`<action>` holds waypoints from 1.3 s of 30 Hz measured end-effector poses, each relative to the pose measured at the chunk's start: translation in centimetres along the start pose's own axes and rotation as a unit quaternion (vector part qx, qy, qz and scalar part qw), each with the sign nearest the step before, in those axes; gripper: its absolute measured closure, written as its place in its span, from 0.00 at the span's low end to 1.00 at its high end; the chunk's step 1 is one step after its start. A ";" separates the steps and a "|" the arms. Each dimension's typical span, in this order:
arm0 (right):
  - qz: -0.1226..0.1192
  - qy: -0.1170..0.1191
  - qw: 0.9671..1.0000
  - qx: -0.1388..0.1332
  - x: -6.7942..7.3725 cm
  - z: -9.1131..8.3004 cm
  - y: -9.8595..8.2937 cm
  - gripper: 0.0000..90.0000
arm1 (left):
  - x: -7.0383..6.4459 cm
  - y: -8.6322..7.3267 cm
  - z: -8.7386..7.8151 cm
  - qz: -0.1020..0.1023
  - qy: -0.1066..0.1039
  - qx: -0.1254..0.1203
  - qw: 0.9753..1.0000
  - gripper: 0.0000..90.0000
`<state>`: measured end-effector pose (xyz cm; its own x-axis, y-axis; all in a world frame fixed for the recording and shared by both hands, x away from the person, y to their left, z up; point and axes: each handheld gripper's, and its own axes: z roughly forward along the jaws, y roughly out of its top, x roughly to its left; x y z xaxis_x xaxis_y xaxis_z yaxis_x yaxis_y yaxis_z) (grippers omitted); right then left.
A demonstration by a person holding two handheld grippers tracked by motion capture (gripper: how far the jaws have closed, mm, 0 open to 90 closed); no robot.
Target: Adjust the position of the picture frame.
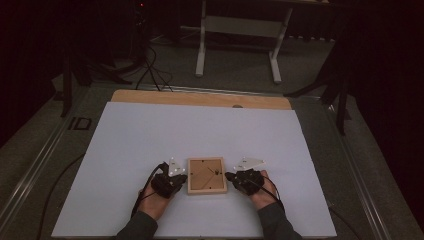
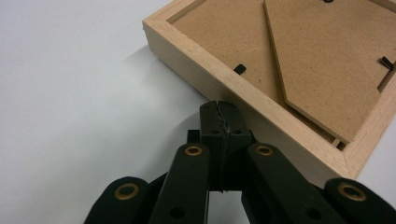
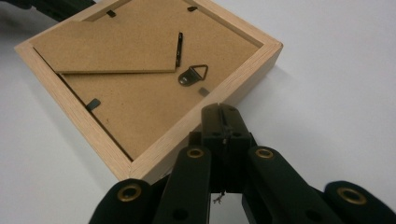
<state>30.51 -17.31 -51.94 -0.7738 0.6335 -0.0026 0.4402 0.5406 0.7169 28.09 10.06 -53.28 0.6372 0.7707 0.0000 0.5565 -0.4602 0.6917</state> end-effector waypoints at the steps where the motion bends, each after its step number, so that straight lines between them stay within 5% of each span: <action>1: 0.000 0.000 1.000 0.000 0.0 0.0 0.0 1.00 | 0.0 0.0 0.0 0.000 0.000 0.000 1.000 1.00; 9: 0.005 -0.009 1.000 -0.002 0.2 0.6 0.5 1.00 | 1.1 0.2 0.5 -0.026 0.002 -0.007 1.000 1.00; 14: 0.017 -0.015 1.000 -0.008 0.3 1.3 1.0 1.00 | 1.9 0.4 0.7 -0.045 0.021 -0.005 0.999 1.00; 39: 0.018 -0.016 1.000 -0.016 -0.1 3.7 3.3 1.00 | 4.1 0.9 1.0 -0.075 0.049 0.001 0.996 1.00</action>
<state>33.78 -13.56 -52.17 -0.7430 0.6693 0.0018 0.4516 0.4994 0.7393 31.69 12.39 -53.36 0.4918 0.8701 -0.0320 0.6427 -0.3380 0.6876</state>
